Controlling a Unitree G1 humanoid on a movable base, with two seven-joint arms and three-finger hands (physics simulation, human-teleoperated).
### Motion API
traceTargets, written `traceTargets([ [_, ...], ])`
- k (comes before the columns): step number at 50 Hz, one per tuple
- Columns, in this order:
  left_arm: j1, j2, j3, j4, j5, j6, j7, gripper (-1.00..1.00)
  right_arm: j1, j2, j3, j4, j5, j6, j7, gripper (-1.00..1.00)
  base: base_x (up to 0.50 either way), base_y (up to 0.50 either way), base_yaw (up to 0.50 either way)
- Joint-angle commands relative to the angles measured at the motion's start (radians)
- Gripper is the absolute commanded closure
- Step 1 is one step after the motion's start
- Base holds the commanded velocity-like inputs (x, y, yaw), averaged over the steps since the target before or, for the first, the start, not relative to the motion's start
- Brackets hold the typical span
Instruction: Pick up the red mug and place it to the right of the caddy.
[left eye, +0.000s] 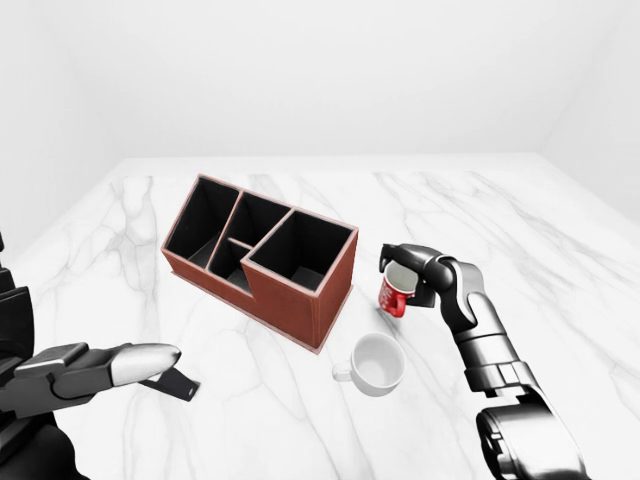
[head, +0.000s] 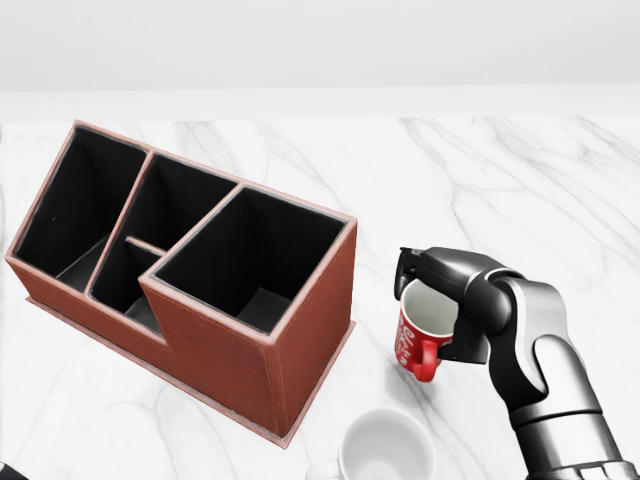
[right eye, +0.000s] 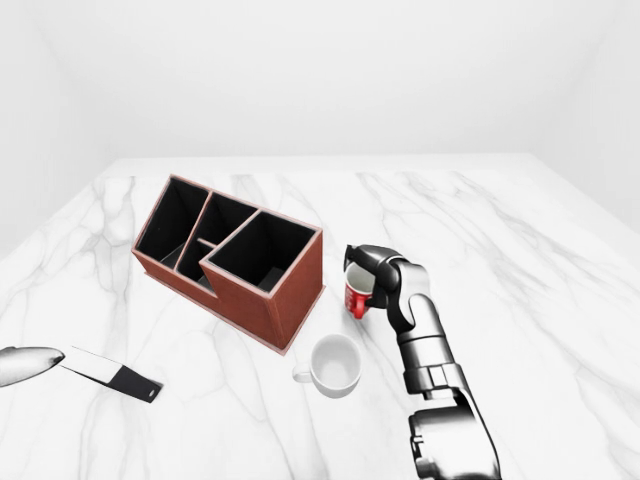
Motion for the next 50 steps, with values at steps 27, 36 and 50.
traceTargets([
  [27, -0.001, 0.007, 0.015, 0.004, -0.017, 0.000, 0.004, -1.00, -0.084, 0.058, 0.039, 0.121, 0.028, 0.000, 0.000, 1.00, 0.00, 0.00, 0.00],
  [36, -0.002, 0.010, 0.019, 0.002, -0.022, 0.000, 0.007, -1.00, -0.086, 0.057, 0.037, 0.144, 0.027, 0.000, 0.000, 1.00, 0.00, 0.00, 0.00],
  [50, 0.003, 0.008, 0.024, 0.000, -0.025, 0.000, 0.003, -1.00, -0.117, 0.049, 0.040, 0.290, 0.056, 0.000, 0.000, 1.00, 0.00, 0.00, 0.00],
])
